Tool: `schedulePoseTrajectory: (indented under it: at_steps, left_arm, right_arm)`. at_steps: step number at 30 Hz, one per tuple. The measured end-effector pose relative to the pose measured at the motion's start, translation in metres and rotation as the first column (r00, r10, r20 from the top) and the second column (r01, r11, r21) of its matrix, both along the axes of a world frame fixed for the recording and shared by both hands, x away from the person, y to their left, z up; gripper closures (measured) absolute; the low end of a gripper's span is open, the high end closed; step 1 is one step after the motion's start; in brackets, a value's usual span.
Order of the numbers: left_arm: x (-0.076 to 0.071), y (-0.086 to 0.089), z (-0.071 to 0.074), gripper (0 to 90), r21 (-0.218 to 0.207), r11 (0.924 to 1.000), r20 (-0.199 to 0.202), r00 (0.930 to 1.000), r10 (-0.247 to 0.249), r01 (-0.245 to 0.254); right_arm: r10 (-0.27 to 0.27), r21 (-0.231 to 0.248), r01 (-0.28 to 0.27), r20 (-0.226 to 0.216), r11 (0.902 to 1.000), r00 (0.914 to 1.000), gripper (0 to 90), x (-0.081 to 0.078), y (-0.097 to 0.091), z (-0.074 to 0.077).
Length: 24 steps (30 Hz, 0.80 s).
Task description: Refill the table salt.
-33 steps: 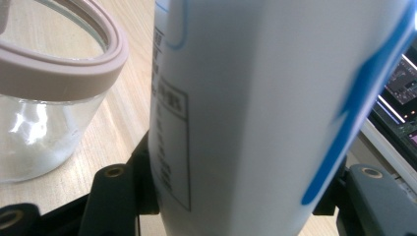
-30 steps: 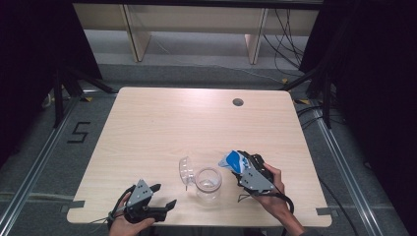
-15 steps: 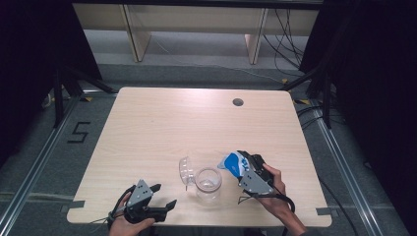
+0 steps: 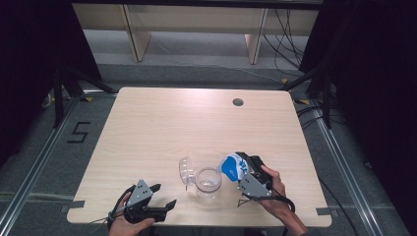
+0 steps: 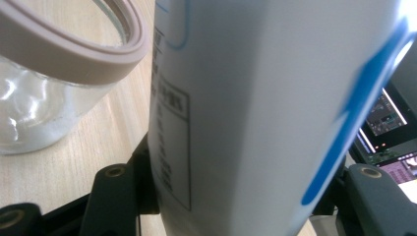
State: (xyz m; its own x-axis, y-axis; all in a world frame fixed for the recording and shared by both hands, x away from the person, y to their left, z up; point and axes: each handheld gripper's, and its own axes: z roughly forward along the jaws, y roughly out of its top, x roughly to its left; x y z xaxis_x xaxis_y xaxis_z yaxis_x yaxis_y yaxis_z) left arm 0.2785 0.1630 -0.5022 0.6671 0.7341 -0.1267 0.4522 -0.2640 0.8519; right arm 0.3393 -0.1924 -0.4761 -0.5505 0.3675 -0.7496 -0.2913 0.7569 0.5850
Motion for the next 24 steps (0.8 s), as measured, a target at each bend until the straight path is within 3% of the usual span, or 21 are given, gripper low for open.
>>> schedulePoseTrajectory:
  at_steps: [5,6,10,11,15,16,19,20,21,24]
  left_arm:
    - [-0.0001,-0.0003,0.0,21.9,0.004,1.0,0.002,1.0,-0.003,0.003]
    - [-0.0001,-0.0003,0.0,21.9,0.004,1.0,0.002,1.0,-0.003,0.003]
    - [0.0,-0.0002,0.0,21.9,0.006,1.0,0.003,1.0,-0.003,0.003]
    - [-0.0001,-0.0002,0.0,21.9,0.007,1.0,0.003,1.0,-0.004,0.004]
    - [0.0,-0.001,-0.0003,21.9,-0.002,1.0,0.003,1.0,-0.003,0.003]
    - [-0.0001,-0.001,-0.0003,21.9,-0.001,1.0,0.002,1.0,-0.003,0.003]
    - [0.0,-0.0009,-0.0004,21.9,-0.002,1.0,0.003,1.0,-0.003,0.003]
    - [0.0,-0.001,-0.0004,21.9,-0.002,1.0,0.003,1.0,-0.002,0.002]
    - [-0.0001,-0.001,-0.0003,21.9,-0.001,1.0,0.003,1.0,-0.004,0.004]
    - [-0.0001,-0.0009,-0.0004,21.9,-0.001,1.0,0.003,1.0,-0.003,0.003]
  right_arm:
    - [0.028,-0.066,-0.025,0.045,0.9975,0.9986,42.0,-0.0002,0.0019,0.0015]
    - [0.001,-0.046,0.0,0.025,0.9989,0.9997,42.0,-0.0022,0.0023,-0.0005]
    - [0.003,-0.059,-0.001,0.037,0.9983,0.9993,42.1,-0.0032,0.0032,-0.0002]
    - [0.037,-0.111,-0.027,0.094,0.9934,0.9949,42.1,-0.0002,0.0032,0.0026]
    - [0.04,-0.124,-0.028,0.094,0.9919,0.9948,42.5,-0.0017,0.0043,0.0011]
    - [0.017,-0.107,-0.009,0.074,0.9942,0.9971,42.6,-0.0035,0.0043,-0.0012]
    - [0.024,-0.124,-0.013,0.088,0.9922,0.9958,42.7,-0.0027,0.0046,-0.0018]
    - [0.036,-0.149,-0.02,0.105,0.9887,0.9938,42.7,-0.0021,0.0049,-0.0002]
    - [0.013,-0.13,-0.001,0.092,0.9915,0.9957,42.7,-0.0037,0.0047,-0.0019]
    - [0.012,-0.141,0.003,0.101,0.99,0.9948,42.8,-0.0037,0.0049,-0.002]
